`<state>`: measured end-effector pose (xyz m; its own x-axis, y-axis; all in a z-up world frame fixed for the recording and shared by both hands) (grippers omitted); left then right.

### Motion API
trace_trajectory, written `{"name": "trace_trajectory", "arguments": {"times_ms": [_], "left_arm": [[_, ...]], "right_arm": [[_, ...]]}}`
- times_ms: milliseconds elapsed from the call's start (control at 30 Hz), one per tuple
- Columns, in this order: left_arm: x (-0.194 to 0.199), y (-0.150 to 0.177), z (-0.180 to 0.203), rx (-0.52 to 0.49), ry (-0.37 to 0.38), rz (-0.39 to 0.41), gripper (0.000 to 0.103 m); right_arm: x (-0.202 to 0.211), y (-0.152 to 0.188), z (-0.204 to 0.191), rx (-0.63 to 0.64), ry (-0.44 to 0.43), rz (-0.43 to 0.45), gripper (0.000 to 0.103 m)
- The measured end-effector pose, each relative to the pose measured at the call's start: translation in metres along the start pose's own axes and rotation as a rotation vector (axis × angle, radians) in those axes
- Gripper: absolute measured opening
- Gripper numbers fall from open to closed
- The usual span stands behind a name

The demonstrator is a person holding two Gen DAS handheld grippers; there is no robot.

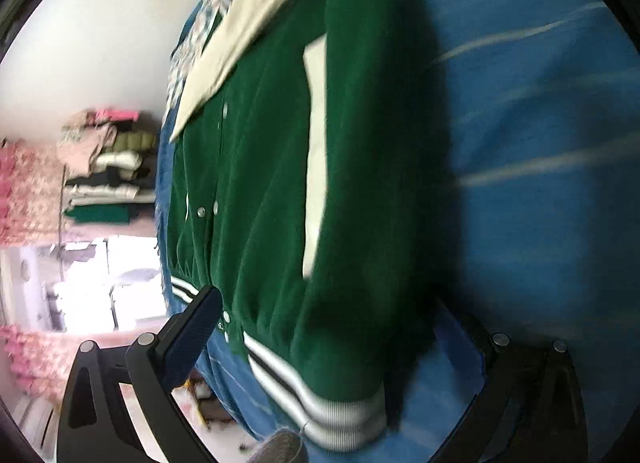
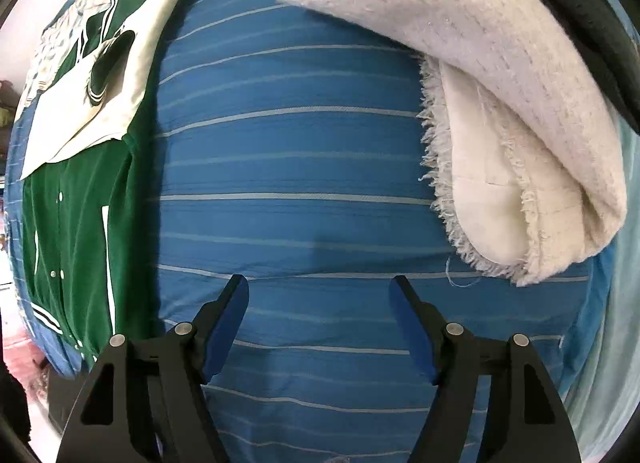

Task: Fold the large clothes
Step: 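Grasp the jacket side with the left gripper and fold it toward the center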

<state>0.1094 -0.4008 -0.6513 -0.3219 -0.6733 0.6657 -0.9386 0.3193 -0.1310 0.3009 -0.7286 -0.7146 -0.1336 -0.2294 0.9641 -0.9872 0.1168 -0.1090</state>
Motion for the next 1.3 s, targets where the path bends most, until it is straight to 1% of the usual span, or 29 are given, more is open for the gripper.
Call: {"name": "trace_trajectory", "arguments": {"times_ms": [33, 67, 100, 167, 200, 233, 300, 367, 400, 433, 467, 567, 633, 667, 700, 733, 767, 800, 833, 900, 933, 1033, 1100, 1133, 1167, 1200, 1233, 1267, 1300], "left_arm": [[-0.011, -0.004, -0.006, 0.036, 0.008, -0.023, 0.103], [-0.019, -0.009, -0.016, 0.097, 0.019, -0.038, 0.103], [-0.022, -0.015, -0.027, 0.143, 0.015, -0.034, 0.102], [-0.023, -0.021, -0.045, 0.188, 0.016, -0.006, 0.054], [-0.023, -0.024, -0.059, 0.241, 0.065, 0.005, 0.019], [-0.022, -0.026, -0.071, 0.281, 0.085, 0.019, 0.014], [-0.017, -0.031, -0.092, 0.305, 0.087, 0.055, 0.010], [-0.013, -0.035, -0.115, 0.336, 0.097, 0.082, 0.009], [-0.012, -0.035, -0.124, 0.344, 0.103, 0.087, 0.008], [-0.011, -0.035, -0.136, 0.359, 0.113, 0.094, 0.008], [-0.010, -0.035, -0.142, 0.364, 0.120, 0.097, 0.008], [-0.009, -0.031, -0.159, 0.383, 0.153, 0.110, 0.008], [-0.017, -0.028, -0.167, 0.383, 0.170, 0.120, 0.008], [-0.020, -0.027, -0.170, 0.391, 0.193, 0.123, 0.008], [-0.022, -0.026, -0.170, 0.399, 0.215, 0.121, 0.008], [-0.025, -0.025, -0.172, 0.403, 0.237, 0.121, 0.008], [-0.027, -0.024, -0.176, 0.409, 0.260, 0.123, 0.008], [-0.028, -0.023, -0.181, 0.419, 0.285, 0.124, 0.008], [-0.032, -0.020, -0.194, 0.445, 0.322, 0.125, 0.008], [-0.035, -0.015, -0.207, 0.484, 0.383, 0.125, 0.008], [-0.040, -0.010, -0.225, 0.510, 0.427, 0.125, 0.008], [-0.058, -0.002, -0.268, 0.579, 0.519, 0.115, 0.008], [-0.078, 0.009, -0.309, 0.642, 0.572, 0.101, 0.009], [-0.083, 0.013, -0.318, 0.664, 0.580, 0.098, 0.009], [-0.099, 0.021, -0.341, 0.708, 0.592, 0.088, 0.009], [-0.108, 0.025, -0.349, 0.726, 0.592, 0.082, 0.009], [-0.122, 0.031, -0.363, 0.746, 0.592, 0.073, 0.010], [-0.141, 0.039, -0.375, 0.779, 0.596, 0.055, 0.012], [-0.160, 0.048, -0.385, 0.815, 0.599, 0.032, 0.015]], "right_arm": [[-0.003, -0.002, -0.002, -0.001, -0.011, -0.001, 0.074], [-0.008, -0.005, -0.009, 0.002, -0.022, -0.001, 0.074], [-0.014, -0.008, -0.011, 0.003, -0.043, -0.004, 0.074], [-0.032, -0.019, -0.037, -0.005, -0.112, -0.010, 0.075], [-0.042, -0.026, -0.044, -0.020, -0.169, -0.014, 0.076], [-0.052, -0.035, -0.053, -0.045, -0.249, -0.016, 0.080], [-0.068, -0.054, -0.069, -0.089, -0.373, -0.013, 0.083], [-0.085, -0.085, -0.092, -0.143, -0.520, 0.002, 0.085], [-0.092, -0.097, -0.100, -0.166, -0.558, 0.007, 0.085], [-0.100, -0.117, -0.115, -0.203, -0.634, 0.016, 0.087], [-0.106, -0.131, -0.125, -0.231, -0.684, 0.020, 0.087], [-0.124, -0.168, -0.159, -0.304, -0.807, 0.007, 0.087], [-0.137, -0.185, -0.184, -0.325, -0.839, -0.030, 0.087], [-0.143, -0.190, -0.195, -0.326, -0.834, -0.056, 0.086], [-0.149, -0.194, -0.206, -0.332, -0.801, -0.063, 0.075], [-0.153, -0.197, -0.216, -0.326, -0.763, -0.066, 0.037], [-0.155, -0.197, -0.228, -0.301, -0.720, -0.087, 0.025], [-0.153, -0.199, -0.237, -0.292, -0.658, -0.086, 0.021], [-0.144, -0.201, -0.245, -0.290, -0.628, -0.073, 0.017], [-0.115, -0.208, -0.263, -0.260, -0.587, -0.039, 0.016], [-0.099, -0.211, -0.275, -0.235, -0.575, -0.017, 0.016], [-0.047, -0.219, -0.330, -0.153, -0.548, 0.032, 0.016], [-0.023, -0.225, -0.382, -0.102, -0.529, 0.047, 0.016], [-0.017, -0.230, -0.411, -0.083, -0.516, 0.044, 0.016], [-0.012, -0.230, -0.432, -0.062, -0.504, 0.045, 0.016], [-0.010, -0.231, -0.470, -0.017, -0.473, 0.048, 0.016], [-0.012, -0.233, -0.499, 0.008, -0.448, 0.045, 0.016], [-0.012, -0.236, -0.518, 0.021, -0.433, 0.038, 0.016], [-0.021, -0.236, -0.552, 0.048, -0.401, 0.025, 0.016]]}}
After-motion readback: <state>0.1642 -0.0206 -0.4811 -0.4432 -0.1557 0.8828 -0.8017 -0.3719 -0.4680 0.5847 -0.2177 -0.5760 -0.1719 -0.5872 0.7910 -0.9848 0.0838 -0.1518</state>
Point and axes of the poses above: each gripper's, at about its wrist camera, not at the fingertips, and x roughly against the way its jaws point, z to its right, y to its underside, the point moved 3 cm from there along -x, roughly the way its jaws point, and after that the axes turned 11 degrees about z, right-handed, at the moved point
